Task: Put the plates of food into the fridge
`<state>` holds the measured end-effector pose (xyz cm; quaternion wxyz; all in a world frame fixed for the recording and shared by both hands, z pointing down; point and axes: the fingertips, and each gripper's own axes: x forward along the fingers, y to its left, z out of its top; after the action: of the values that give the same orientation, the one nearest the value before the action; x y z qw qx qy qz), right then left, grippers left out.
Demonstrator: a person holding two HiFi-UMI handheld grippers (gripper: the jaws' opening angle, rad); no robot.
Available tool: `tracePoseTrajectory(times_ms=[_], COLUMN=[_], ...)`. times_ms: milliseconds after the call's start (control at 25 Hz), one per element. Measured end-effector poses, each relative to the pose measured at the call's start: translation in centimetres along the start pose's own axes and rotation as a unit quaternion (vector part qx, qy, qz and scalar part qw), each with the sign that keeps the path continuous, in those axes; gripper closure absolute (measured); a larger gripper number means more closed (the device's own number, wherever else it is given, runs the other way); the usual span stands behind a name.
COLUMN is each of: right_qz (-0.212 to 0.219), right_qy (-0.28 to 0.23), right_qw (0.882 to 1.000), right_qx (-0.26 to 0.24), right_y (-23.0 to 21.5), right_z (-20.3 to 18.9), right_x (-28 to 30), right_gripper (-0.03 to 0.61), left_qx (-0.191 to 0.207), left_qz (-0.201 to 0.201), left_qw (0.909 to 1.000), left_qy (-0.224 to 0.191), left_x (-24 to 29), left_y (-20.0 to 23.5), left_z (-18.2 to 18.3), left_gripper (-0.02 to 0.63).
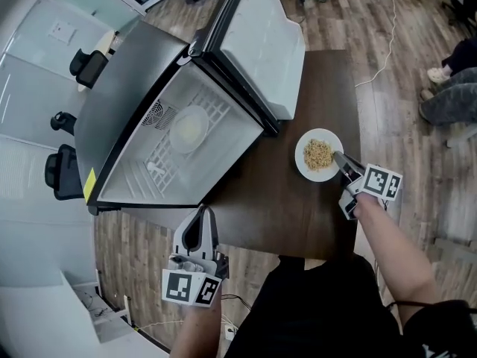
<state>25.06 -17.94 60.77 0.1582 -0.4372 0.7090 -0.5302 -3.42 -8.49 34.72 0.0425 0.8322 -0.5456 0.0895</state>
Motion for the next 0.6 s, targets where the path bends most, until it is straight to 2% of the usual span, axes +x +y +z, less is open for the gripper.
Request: tracePoseTrajectory(times_ms=[120, 280, 600], right_qz=[-0.003, 0.021, 0.016], right_qy=[0.005, 0.009, 0.036], right_qw=[1.0, 1.0, 0.999], right_qx=[-0.004, 0.011, -0.005], right_y=[1.4, 3.7, 7.0], right_z=[-0.8, -2.4, -5.5], right_x=[1.0, 2.7, 5.9], right_gripper=[0.554, 0.553, 0.552], left_qx=[-0.001, -0.001, 0.009], left_qz=[0.01, 0.028, 0.049], left_qw=[0.9999, 0.9994, 0.9983], left_qy=[-0.009, -0.022, -0.032], left_x=[-0.8, -2.2, -5.3], left_y=[1.8, 4.7, 8.8], left_z=[0.4, 1.3, 1.8], left_gripper=[0.611, 0.611, 0.611])
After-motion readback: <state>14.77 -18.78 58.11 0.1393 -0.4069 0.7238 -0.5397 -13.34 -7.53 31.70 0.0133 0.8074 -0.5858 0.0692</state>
